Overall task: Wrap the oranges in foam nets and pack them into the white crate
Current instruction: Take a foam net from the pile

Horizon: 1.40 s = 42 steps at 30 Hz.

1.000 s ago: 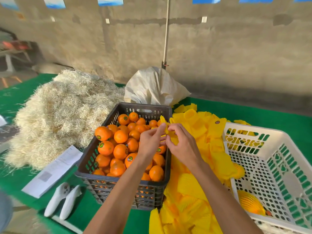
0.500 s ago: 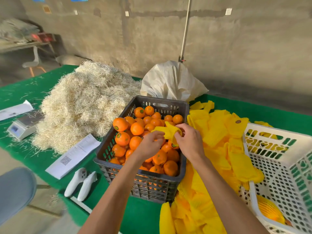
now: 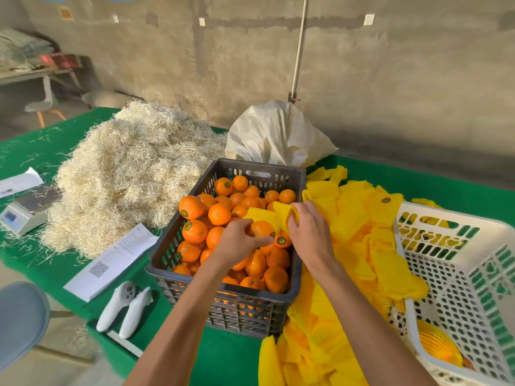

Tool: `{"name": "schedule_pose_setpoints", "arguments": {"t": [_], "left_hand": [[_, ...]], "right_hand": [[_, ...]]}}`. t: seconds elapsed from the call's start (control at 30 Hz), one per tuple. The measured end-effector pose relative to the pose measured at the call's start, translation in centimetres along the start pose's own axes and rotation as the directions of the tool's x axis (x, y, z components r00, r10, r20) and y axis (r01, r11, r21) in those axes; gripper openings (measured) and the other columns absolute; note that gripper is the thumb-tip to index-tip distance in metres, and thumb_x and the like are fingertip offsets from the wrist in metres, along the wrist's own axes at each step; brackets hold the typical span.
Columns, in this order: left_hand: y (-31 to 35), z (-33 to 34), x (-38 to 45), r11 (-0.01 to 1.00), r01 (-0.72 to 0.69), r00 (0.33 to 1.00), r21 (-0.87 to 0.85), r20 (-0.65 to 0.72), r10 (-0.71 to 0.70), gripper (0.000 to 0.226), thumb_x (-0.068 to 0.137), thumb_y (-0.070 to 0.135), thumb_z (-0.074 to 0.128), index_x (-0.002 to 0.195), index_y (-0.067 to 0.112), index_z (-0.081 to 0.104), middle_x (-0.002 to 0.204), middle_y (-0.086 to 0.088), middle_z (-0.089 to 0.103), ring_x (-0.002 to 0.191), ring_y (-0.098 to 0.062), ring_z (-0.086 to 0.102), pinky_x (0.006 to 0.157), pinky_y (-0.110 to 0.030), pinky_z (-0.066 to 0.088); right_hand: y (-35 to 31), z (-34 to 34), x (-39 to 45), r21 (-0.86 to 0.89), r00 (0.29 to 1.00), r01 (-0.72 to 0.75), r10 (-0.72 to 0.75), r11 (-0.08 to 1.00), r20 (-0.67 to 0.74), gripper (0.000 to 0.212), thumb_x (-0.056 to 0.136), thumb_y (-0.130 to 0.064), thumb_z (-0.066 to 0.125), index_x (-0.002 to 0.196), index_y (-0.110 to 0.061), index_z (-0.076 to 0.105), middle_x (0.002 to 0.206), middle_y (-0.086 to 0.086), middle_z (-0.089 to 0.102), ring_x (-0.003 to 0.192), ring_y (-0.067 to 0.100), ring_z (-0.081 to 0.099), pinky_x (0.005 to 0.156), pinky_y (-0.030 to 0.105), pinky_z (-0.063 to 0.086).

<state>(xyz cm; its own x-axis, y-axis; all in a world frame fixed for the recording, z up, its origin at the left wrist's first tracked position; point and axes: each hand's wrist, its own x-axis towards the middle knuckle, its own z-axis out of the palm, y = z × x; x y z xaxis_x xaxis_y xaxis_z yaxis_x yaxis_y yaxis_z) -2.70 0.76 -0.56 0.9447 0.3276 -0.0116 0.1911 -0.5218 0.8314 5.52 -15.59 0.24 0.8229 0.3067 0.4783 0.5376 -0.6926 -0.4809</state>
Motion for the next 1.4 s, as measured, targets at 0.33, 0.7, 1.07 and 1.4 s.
{"name": "schedule_pose_setpoints", "arguments": {"t": [0.33,0.7,1.07,1.4], "left_hand": [[3.6,-0.7,-1.0,0.554,0.295,0.916,-0.778,0.395,0.067,0.072,0.073,0.054,0.088,0.133,0.02,0.069,0.137,-0.013,0.067,0.128,-0.031,0.064,0.105,-0.048,0.054],[1.7,0.4,0.6,0.618,0.223,0.969,-0.754,0.239,-0.059,0.05,0.074,0.056,0.089,0.109,0.021,0.082,0.118,-0.014,0.076,0.112,-0.028,0.073,0.085,-0.04,0.062],[1.5,1.4,1.2,0.95,0.086,0.982,-0.301,-0.134,-0.131,0.043,0.089,0.051,0.073,0.079,0.011,0.06,0.074,-0.01,0.063,0.065,-0.025,0.07,0.065,-0.038,0.061],[2.4,1.9,1.1,0.85,0.076,0.932,-0.522,-0.267,-0.247,0.062,0.091,0.043,0.072,0.14,0.025,0.038,0.114,-0.005,0.063,0.101,-0.024,0.07,0.084,-0.054,0.063]], "right_hand": [[-0.3,0.1,-0.1,0.22,0.998,-0.035,0.025,0.975,0.051,0.014,0.088,-0.014,0.073,0.101,-0.011,0.071,0.098,0.007,0.061,0.088,0.026,0.06,0.07,0.034,0.045],[1.3,-0.1,1.3,0.46,0.941,-0.243,0.092,0.854,0.326,0.027,0.099,-0.02,0.064,0.124,-0.015,0.072,0.12,0.001,0.071,0.113,0.017,0.064,0.097,0.04,0.055],[-1.6,-0.8,0.9,0.235,0.971,0.232,-0.238,0.944,-0.001,0.022,0.106,-0.02,0.051,0.113,-0.007,0.067,0.107,0.003,0.056,0.093,0.008,0.052,0.079,0.012,0.039],[-2.7,-0.9,-0.2,0.192,0.988,0.156,-0.157,0.969,-0.013,0.026,0.093,-0.024,0.063,0.118,-0.017,0.063,0.104,-0.006,0.054,0.082,0.003,0.047,0.065,0.014,0.041]]}}
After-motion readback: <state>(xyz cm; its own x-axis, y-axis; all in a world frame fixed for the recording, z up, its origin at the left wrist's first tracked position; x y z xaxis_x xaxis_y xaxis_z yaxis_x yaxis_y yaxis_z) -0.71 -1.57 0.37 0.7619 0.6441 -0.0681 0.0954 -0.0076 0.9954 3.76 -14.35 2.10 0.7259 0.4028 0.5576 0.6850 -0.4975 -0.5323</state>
